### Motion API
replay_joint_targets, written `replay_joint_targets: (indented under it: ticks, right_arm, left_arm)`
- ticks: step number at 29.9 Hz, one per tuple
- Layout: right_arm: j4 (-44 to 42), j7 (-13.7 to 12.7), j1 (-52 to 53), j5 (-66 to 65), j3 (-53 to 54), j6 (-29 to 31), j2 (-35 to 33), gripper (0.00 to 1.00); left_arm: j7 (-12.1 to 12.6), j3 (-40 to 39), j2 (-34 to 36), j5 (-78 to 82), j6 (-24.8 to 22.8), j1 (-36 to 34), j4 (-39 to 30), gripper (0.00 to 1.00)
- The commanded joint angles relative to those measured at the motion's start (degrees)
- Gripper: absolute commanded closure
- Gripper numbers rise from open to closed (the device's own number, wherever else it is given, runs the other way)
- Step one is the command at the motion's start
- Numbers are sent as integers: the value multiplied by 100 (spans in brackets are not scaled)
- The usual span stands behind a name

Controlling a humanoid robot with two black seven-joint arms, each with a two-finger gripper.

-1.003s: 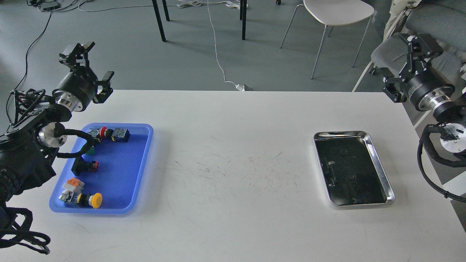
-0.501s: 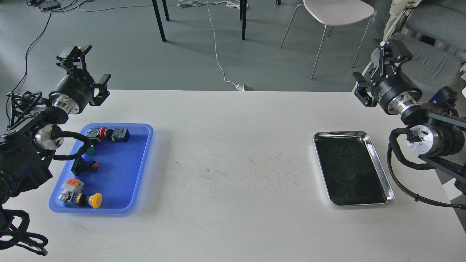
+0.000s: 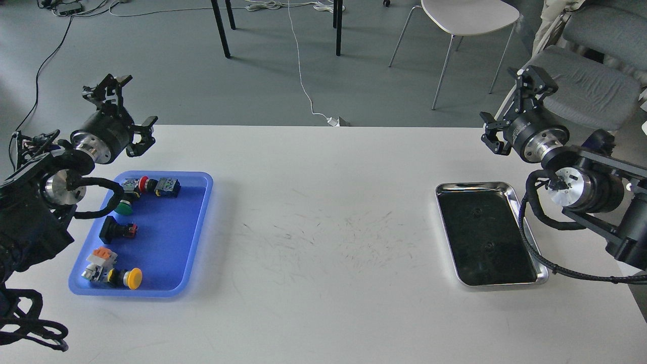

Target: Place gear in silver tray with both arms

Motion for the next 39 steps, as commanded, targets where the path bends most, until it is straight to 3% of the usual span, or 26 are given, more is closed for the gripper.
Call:
replay_joint_targets:
  ticks: [1, 6, 8, 13, 22, 28, 32, 39]
  right_arm:
    - [-18, -6, -52, 6, 323, 20, -4, 1]
    - [9, 38, -244, 6, 955, 169, 31, 1]
    - [0, 47, -341, 6, 1167, 204, 31, 1]
    - [-9, 56, -482, -20, 1326, 283, 49, 1]
    - [-26, 64, -509, -55, 1299, 275, 49, 1]
    - [-44, 64, -509, -143, 1247, 274, 49, 1]
    - [0, 64, -517, -345, 1229, 275, 49, 1]
    - [-35, 64, -517, -574, 1273, 231, 128, 1]
  left_arm:
    - [18, -283, -105, -249, 0, -20, 15, 1]
    - [-25, -618, -394, -443, 13, -55, 15, 1]
    - [-69, -670, -544, -461, 329, -72, 6, 1]
    - [-526, -706, -623, -505, 532, -90, -2, 1]
    - [-500, -653, -475, -391, 444, -81, -29, 1]
    - [-448, -408, -378, -259, 75, -81, -38, 1]
    - [-447, 5, -395, -232, 92, -90, -20, 1]
    - [-456, 24, -369, -232, 40, -90, 6, 1]
